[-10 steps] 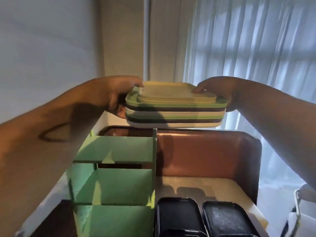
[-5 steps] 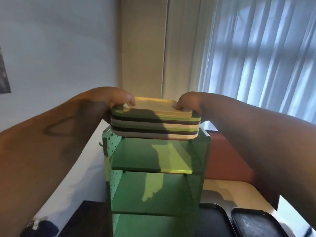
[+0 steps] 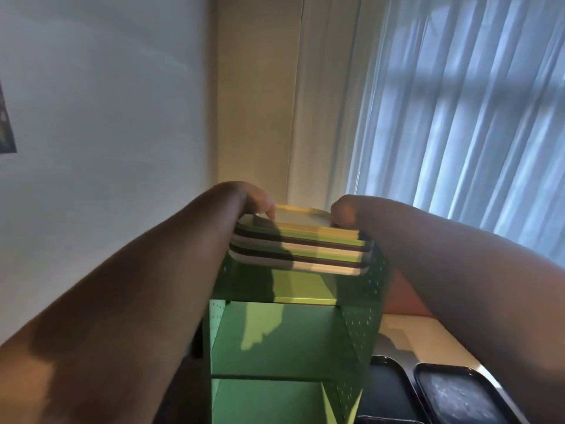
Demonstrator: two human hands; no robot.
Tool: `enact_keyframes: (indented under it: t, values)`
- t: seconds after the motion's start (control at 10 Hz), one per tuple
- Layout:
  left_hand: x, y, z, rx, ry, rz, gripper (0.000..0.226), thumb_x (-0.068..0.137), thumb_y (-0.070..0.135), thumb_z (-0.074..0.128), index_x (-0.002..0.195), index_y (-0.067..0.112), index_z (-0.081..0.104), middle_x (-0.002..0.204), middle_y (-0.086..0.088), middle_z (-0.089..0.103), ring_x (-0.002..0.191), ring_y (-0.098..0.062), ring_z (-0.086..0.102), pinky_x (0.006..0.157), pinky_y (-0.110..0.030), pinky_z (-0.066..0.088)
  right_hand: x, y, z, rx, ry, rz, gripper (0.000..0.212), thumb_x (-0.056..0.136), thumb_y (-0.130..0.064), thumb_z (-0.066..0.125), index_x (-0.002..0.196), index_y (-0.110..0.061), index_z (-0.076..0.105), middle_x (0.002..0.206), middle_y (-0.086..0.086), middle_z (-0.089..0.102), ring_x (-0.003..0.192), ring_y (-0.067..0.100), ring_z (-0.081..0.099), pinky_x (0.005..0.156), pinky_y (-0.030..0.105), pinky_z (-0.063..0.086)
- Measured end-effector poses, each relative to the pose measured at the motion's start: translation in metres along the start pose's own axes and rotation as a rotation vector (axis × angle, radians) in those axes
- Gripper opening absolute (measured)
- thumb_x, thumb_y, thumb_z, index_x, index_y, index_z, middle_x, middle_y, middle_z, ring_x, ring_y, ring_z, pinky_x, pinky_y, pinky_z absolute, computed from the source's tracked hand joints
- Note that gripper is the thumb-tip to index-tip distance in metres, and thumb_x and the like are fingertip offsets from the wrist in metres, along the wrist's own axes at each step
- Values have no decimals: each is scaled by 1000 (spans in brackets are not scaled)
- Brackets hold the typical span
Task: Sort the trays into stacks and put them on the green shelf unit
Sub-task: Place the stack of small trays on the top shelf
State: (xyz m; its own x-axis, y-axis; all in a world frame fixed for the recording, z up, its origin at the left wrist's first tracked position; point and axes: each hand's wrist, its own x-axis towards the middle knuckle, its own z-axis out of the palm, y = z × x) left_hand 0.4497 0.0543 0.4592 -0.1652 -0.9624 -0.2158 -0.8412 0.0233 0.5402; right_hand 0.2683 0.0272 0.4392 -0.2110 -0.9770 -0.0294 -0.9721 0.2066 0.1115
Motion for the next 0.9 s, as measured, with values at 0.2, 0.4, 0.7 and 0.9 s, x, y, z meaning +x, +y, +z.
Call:
enact_keyframes:
  t: [0.2, 0.4, 0.7, 0.9]
  values:
    - [67, -20, 55, 92, 110, -50, 34, 106, 29, 46, 120, 5, 67, 116, -15, 66, 112, -30, 63, 104, -41, 48, 7, -8, 39, -119, -102, -102, 35, 103, -9, 49, 135, 2, 54, 139, 18, 57, 129, 32, 54, 101, 33, 42]
    - [75, -19, 67, 144, 209, -56, 30, 109, 28, 46, 97, 6, 63, 81, -9, 53, 97, -25, 58, 95, -37, 47, 17, -4, 47, 124, -98, -71, 30, 102, -9, 48, 127, 3, 58, 120, 18, 62, 100, 29, 54, 106, 36, 43]
    - [66, 14, 44, 285, 380, -59, 37, 100, 34, 54, 114, 3, 69, 96, -12, 62, 101, -30, 63, 87, -39, 51, -2, 4, 25, 148, 119, -179, 29, 102, -12, 48, 123, -1, 64, 123, 20, 61, 114, 35, 59, 91, 35, 50]
    - [26, 97, 43, 172, 624, 158, 50, 91, 30, 57, 135, 8, 58, 138, -17, 59, 125, -38, 58, 95, -38, 47, -23, 48, -13, 580, 315, -113, 35, 95, 5, 40, 62, -5, 45, 66, 4, 37, 64, 21, 45, 56, 25, 36]
